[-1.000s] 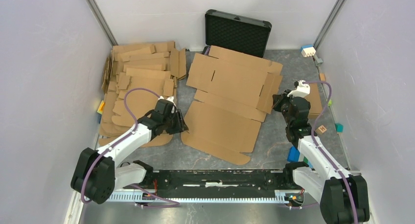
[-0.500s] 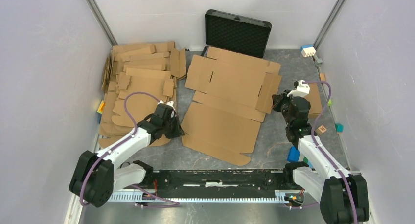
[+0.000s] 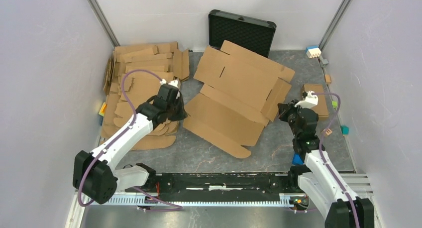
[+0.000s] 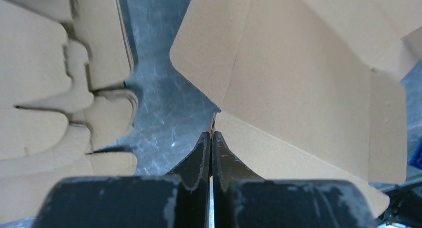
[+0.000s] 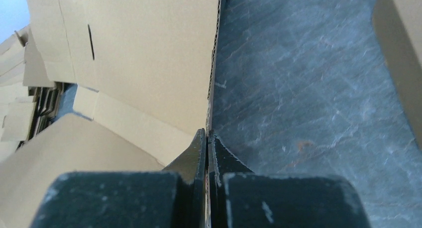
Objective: Fold the paper box
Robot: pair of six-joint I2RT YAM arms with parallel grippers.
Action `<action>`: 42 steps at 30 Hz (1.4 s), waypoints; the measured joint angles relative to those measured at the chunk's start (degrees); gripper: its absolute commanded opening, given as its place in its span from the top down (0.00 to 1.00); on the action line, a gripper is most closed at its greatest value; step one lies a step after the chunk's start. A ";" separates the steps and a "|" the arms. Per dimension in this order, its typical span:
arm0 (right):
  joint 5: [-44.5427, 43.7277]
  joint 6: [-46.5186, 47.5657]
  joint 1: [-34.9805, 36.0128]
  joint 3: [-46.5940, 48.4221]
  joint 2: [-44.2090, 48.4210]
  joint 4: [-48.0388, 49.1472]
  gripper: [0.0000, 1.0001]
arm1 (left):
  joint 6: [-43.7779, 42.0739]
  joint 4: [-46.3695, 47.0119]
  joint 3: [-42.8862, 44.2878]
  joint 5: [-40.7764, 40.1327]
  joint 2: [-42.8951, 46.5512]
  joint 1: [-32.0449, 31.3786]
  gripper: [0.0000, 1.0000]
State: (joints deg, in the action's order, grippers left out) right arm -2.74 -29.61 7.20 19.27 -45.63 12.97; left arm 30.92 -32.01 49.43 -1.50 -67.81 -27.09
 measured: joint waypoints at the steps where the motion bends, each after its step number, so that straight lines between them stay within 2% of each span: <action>1: 0.48 -0.61 -0.07 -1.20 1.36 -0.15 1.00 | -0.46 -0.76 1.92 -0.42 -0.46 0.00 0.97; 7: 5.25 -5.84 -0.13 -7.04 8.76 -4.31 0.98 | -3.26 -7.30 15.06 -5.35 -4.24 0.17 0.97; 14: 13.25 -13.09 0.26 -8.00 14.29 -8.66 0.92 | -6.32 -13.20 27.45 -10.73 -9.44 2.25 0.97; 15: 14.88 -13.99 0.46 -7.98 14.19 -9.22 0.82 | -6.78 -13.88 29.42 -11.17 -10.29 2.60 0.97; 16: 16.11 -14.49 0.66 -7.96 13.97 -9.94 0.67 | -7.15 -14.45 30.99 -11.52 -11.02 2.84 0.97; 18: 19.50 -14.88 1.05 -7.69 13.53 -12.39 0.27 | -8.24 -15.76 34.77 -12.04 -12.87 3.50 0.96; 19: 20.94 -14.78 1.25 -7.30 13.29 -13.90 0.15 | -8.72 -16.06 36.13 -12.20 -13.53 3.72 0.97; 20: 21.81 -13.44 1.44 -6.49 13.14 -16.22 0.07 | -9.05 -16.28 36.98 -12.39 -13.99 3.89 0.96; 21: 21.97 -12.74 1.55 -5.73 13.03 -18.01 0.04 | -9.44 -16.35 37.55 -12.70 -14.32 4.02 0.96; 28: 16.52 -3.30 1.68 2.36 8.57 -26.08 0.04 | -11.74 -18.21 37.66 -15.30 -15.58 4.63 0.97; 34: 12.17 5.55 1.68 10.62 -3.58 -29.79 0.04 | -12.52 -18.69 37.53 -17.46 -16.96 4.90 0.97; 39: 13.46 5.35 1.68 12.76 -7.67 -24.15 0.04 | -12.55 -17.62 35.98 -18.62 -16.94 4.90 0.96; 42: 12.61 3.74 1.68 12.04 -9.11 -16.22 0.04 | -12.52 -16.57 34.10 -19.30 -16.92 4.90 0.96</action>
State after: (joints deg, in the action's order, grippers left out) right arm 9.87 -25.87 8.88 31.31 -54.74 -3.25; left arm 18.39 -48.58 83.53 -20.80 -84.73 -22.20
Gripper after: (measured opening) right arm 0.958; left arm 0.043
